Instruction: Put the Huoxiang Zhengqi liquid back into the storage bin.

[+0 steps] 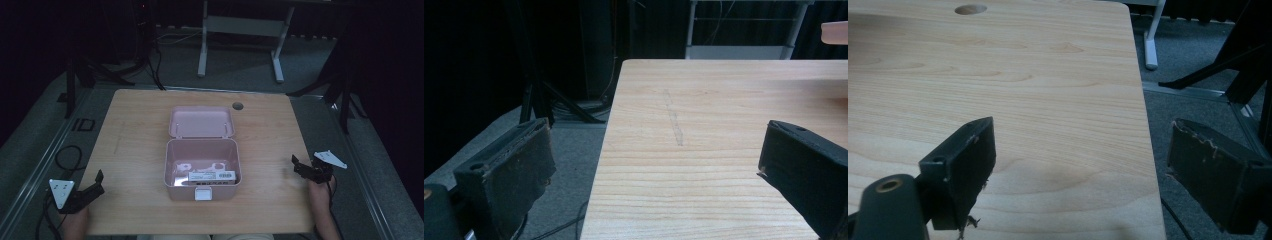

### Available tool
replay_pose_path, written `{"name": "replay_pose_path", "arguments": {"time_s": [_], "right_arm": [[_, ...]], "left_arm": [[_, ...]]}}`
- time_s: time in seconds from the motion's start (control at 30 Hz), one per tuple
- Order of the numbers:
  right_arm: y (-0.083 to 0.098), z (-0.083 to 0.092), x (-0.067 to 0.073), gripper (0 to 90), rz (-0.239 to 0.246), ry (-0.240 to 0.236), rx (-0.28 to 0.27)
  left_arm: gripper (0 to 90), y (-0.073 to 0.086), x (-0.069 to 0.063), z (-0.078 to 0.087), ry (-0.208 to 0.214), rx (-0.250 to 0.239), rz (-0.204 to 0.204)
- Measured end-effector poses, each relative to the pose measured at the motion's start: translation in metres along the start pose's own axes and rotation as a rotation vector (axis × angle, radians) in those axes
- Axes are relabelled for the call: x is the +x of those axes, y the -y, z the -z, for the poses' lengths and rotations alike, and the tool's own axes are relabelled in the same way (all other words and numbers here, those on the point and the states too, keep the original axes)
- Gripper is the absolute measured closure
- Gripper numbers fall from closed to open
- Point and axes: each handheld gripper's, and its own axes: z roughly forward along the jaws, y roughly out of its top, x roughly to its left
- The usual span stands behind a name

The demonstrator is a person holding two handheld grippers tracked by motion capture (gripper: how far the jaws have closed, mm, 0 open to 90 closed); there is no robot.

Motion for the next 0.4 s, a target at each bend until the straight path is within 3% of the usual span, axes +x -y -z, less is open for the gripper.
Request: {"name": "replay_pose_path", "arguments": {"time_s": [0.4], "right_arm": [[0.0005,-0.0020,0.0005,12.2,0.010,0.008,0.011]], "left_arm": [[1.6,0.0001,0.0000,0.0003,0.001,-0.003,0.000]]}}
